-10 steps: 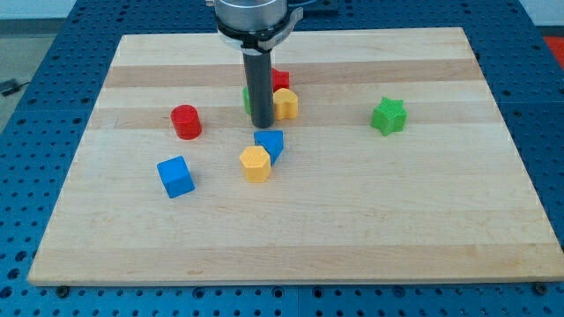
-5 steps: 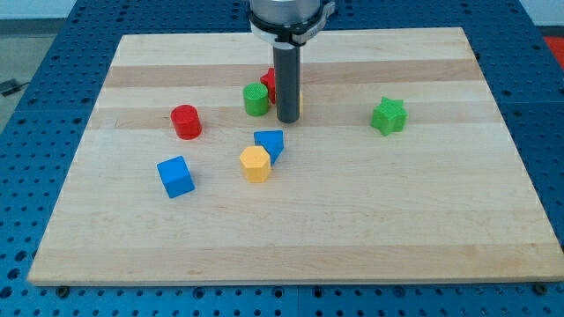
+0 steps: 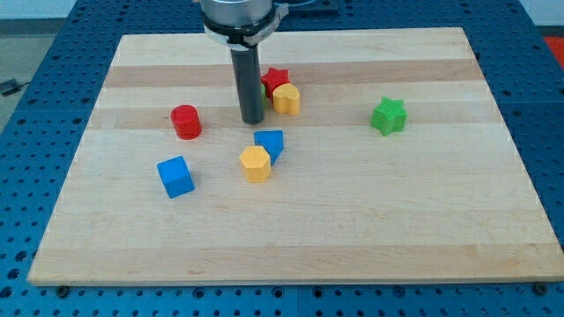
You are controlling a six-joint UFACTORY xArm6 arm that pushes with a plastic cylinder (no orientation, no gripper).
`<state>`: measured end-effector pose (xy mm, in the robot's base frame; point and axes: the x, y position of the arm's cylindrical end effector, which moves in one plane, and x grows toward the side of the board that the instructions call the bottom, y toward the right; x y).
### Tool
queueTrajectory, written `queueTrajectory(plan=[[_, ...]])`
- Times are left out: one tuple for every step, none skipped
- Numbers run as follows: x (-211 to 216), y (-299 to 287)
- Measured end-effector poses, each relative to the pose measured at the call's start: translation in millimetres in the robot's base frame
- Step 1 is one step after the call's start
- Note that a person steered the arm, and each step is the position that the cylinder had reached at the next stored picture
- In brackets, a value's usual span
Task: Separate the green circle and yellow heart
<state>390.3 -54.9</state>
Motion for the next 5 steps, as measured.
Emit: queueTrajectory(plan=[[-0.1,6.6],[-7.2,6.6],[-9.1,6.3],[-9.1,5.2],[-9.0,14.3]])
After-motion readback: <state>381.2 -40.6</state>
